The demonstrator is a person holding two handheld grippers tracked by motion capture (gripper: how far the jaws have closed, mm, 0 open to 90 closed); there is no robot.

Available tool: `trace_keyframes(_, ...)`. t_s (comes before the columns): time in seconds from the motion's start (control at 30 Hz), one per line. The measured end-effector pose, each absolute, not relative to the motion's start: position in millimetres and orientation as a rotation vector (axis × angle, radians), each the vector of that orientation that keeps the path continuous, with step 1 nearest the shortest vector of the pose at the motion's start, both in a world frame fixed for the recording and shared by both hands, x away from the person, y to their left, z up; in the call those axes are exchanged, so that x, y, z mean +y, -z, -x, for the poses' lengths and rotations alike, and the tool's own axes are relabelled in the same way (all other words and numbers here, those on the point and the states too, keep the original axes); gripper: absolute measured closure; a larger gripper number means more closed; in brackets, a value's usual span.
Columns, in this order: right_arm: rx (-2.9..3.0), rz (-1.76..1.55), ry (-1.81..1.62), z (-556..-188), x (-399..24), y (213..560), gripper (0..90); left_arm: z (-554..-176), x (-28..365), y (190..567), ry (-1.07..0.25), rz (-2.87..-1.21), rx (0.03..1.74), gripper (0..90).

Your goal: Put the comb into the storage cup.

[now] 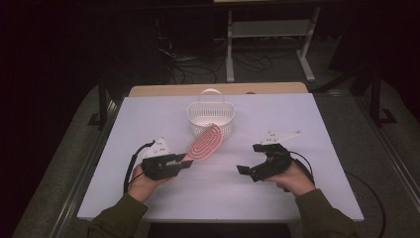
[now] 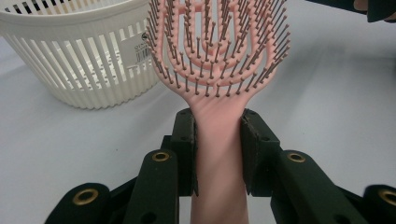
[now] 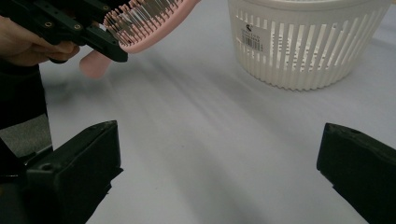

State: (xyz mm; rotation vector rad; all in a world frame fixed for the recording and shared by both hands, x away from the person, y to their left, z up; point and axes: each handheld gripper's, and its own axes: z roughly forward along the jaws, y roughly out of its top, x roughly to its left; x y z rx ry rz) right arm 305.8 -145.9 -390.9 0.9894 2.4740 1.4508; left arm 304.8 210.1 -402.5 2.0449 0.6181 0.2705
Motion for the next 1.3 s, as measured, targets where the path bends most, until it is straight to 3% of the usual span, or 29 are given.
trace_keyframes(1.3, 2.480, -0.957, -1.531, -324.0, -116.1, 375.7, 0.0, -301.9, 206.0, 402.7, -0.275, -2.034, 0.618, 70.0)
